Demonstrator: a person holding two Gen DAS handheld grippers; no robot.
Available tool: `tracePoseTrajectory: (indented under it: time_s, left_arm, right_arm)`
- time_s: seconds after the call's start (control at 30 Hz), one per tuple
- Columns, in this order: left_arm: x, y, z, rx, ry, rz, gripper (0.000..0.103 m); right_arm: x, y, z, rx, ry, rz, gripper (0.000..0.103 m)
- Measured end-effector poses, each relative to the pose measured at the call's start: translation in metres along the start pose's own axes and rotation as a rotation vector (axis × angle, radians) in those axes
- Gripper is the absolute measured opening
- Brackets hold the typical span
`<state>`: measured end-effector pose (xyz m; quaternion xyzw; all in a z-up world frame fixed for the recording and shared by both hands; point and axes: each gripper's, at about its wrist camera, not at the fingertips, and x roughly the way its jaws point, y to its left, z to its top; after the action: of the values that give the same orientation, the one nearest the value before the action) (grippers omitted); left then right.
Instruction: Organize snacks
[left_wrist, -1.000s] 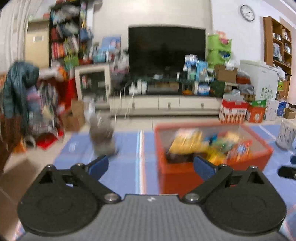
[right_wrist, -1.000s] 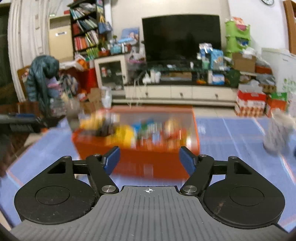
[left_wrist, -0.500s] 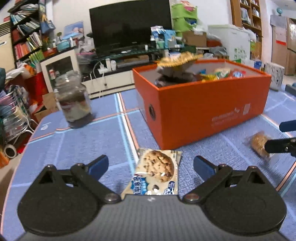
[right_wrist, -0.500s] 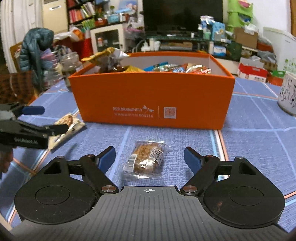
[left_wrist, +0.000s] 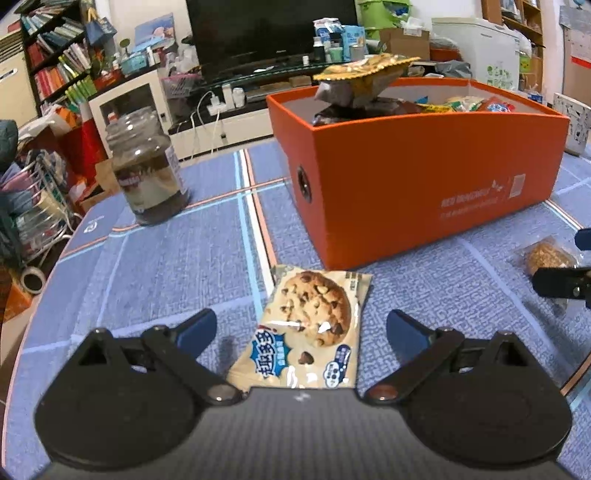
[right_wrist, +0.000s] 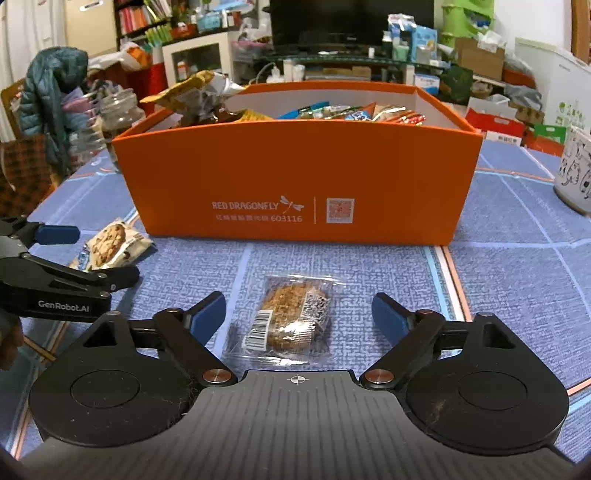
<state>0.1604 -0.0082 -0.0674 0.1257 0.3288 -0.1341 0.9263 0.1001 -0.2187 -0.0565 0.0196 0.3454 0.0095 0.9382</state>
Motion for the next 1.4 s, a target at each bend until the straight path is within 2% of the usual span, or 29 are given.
tracePoseTrajectory:
  time_s: [0.37, 0.6, 0.73, 0.77, 0.87, 1.0, 1.1, 1.17, 1.2, 1.27, 1.33, 1.4]
  left_arm:
    - [0.004, 0.001, 0.001, -0.065, 0.022, 0.005, 0.098]
    - [-0.010, -0.011, -0.007, -0.062, 0.061, -0.054, 0.098]
    - [-0.017, -0.014, -0.011, -0.093, 0.097, -0.114, 0.098]
    - [-0.018, -0.014, -0.010, -0.092, 0.093, -0.106, 0.098]
    - [-0.018, -0.012, -0.006, -0.117, 0.073, -0.009, 0.098]
    - [-0.009, -0.002, 0.001, -0.242, 0.063, 0.059, 0.098]
    - [0.001, 0.001, 0.005, -0.302, 0.065, 0.095, 0.098]
    - [0.008, 0.003, 0.006, -0.329, 0.085, 0.097, 0.098]
    - [0.009, 0.002, 0.007, -0.331, 0.079, 0.108, 0.098]
    - [0.013, -0.001, 0.010, -0.316, 0.084, 0.116, 0.098]
    - [0.012, -0.002, 0.012, -0.326, 0.070, 0.117, 0.079]
    - [0.010, -0.007, 0.014, -0.323, 0.067, 0.106, 0.068]
  right_arm:
    - [0.012, -0.003, -0.004, -0.011, 0.055, -0.008, 0.083]
    - [0.011, -0.012, -0.007, -0.019, 0.051, -0.009, 0.086]
    - [0.011, -0.016, -0.005, -0.008, 0.054, -0.004, 0.086]
    - [0.011, -0.015, -0.005, -0.010, 0.053, -0.001, 0.086]
    - [0.011, -0.014, -0.005, -0.014, 0.051, 0.004, 0.086]
    - [0.015, -0.009, -0.006, -0.047, 0.039, -0.008, 0.085]
    - [0.018, -0.007, -0.003, -0.059, 0.028, -0.009, 0.079]
    - [0.017, -0.006, 0.001, -0.053, 0.036, -0.013, 0.063]
    - [0.016, -0.006, 0.002, -0.059, 0.038, -0.007, 0.059]
    - [0.013, -0.007, 0.001, -0.070, 0.042, 0.006, 0.044]
    - [0.010, -0.010, 0.001, -0.080, 0.050, 0.015, 0.035]
    - [0.008, -0.017, 0.001, -0.065, 0.063, 0.016, 0.034]
